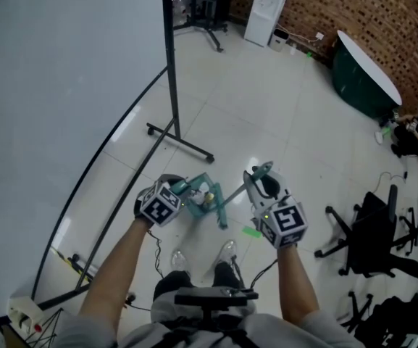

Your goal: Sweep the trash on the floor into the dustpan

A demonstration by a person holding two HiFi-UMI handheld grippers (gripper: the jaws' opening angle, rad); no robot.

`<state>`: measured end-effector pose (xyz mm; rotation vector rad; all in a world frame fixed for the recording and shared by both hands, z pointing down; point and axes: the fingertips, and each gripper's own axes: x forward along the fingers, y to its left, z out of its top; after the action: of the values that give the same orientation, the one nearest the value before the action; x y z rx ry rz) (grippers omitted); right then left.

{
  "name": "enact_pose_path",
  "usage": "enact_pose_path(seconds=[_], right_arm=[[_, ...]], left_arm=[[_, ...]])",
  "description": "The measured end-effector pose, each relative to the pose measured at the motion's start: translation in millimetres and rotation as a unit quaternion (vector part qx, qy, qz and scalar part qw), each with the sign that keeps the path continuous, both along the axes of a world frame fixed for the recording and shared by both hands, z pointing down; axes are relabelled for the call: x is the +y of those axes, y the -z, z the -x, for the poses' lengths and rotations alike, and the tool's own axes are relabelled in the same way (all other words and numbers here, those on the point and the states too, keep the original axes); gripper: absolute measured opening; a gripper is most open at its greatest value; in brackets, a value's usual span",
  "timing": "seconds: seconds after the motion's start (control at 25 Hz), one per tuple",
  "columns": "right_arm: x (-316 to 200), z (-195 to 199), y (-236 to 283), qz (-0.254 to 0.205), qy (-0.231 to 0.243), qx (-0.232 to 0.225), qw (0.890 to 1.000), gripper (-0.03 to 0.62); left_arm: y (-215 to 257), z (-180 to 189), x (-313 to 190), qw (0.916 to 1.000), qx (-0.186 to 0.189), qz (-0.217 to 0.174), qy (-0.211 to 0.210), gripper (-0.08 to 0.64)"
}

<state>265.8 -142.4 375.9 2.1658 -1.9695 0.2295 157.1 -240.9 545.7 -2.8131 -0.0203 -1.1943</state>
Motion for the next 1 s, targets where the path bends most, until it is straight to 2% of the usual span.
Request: enact_pose_path(seconds=[0.24,0.4,0.64,1.0], right_arm=[[-11,8,-23,0.000,-0.001,-0.009,1.000,0.095],[-17,18,-34,0.004,0.006,-0.007,1.000,0.095],[-18,23,-45,0.011,0.011,-0.010,1.000,0.095],[-36,54,-60,0.015,0.043,-0.008,0.999,0.095]], left_arm=[[-51,11,1,0.9991,-0.029,0.012,-0.027,0.110],[-68,16,5,0.9980,-0.034,0.014,-0.051,0.110],[-84,23,7,0.9978,-0.036,0.021,-0.051,0.110],[-104,38,3,0.9979,-0.033,0.019,-0.052,0.112]])
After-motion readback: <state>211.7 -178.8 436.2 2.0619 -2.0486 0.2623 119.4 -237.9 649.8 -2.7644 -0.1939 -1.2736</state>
